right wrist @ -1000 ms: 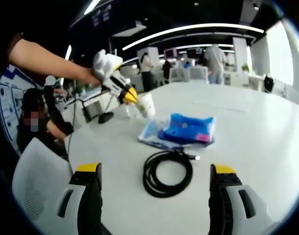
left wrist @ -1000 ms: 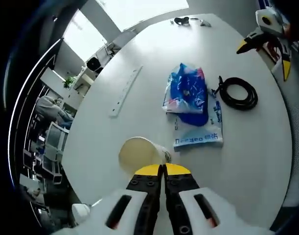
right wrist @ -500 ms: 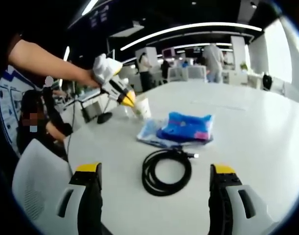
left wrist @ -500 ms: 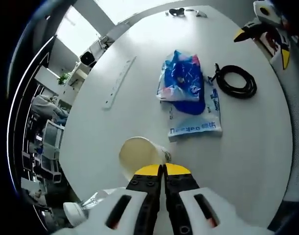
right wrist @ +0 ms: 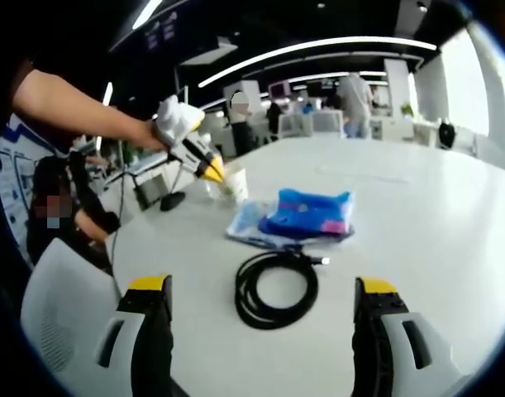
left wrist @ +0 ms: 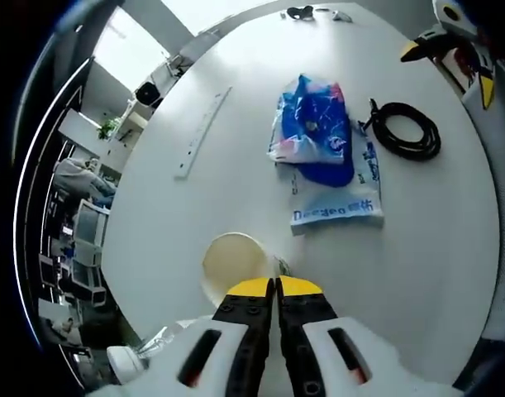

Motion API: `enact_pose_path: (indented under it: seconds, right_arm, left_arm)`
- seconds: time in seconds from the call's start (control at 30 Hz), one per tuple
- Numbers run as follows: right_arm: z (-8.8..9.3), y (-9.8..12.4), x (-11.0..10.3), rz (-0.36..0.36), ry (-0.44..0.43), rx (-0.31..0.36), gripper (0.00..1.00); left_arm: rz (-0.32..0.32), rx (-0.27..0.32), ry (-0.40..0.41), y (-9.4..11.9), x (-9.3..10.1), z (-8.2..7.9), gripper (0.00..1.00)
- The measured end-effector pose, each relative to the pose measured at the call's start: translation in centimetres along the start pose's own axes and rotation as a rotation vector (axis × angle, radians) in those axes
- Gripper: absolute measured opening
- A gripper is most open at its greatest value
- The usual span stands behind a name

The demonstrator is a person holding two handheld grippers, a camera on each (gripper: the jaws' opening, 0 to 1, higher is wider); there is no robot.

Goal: Arrange the tabletop items into an orderly group along one side of the table until the central work area is clear of visible clutter.

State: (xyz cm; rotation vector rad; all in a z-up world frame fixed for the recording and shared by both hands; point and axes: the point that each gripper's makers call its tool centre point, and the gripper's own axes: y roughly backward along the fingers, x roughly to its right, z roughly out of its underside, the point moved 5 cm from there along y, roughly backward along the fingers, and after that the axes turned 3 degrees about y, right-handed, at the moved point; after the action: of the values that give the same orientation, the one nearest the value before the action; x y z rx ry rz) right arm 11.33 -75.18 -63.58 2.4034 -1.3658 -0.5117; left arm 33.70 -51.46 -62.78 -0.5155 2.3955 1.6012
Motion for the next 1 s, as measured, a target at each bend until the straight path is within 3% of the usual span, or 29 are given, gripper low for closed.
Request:
enact_pose_path:
  seconds: [0.53,0.83,1.0]
  right_arm:
    - [0.1,0.0,0.1,0.003,-0.009,0.0,0.89]
    - [0.0,0.0,0.0,0.001,-0.013,0.004,0.89]
    - [0.0,-0.1,-0.1,-0.003,-0.013,0.005,0.89]
  left_arm:
    - [-0.017,-0.014,0.0,-0.1,-0.2,0.5,0.01]
    - [-0.059,0.03,0.029,0.6,-0.6,0.5,0.14]
    - [-0.065,0.06,0.052,1.3,-0.9,0.6,0.15]
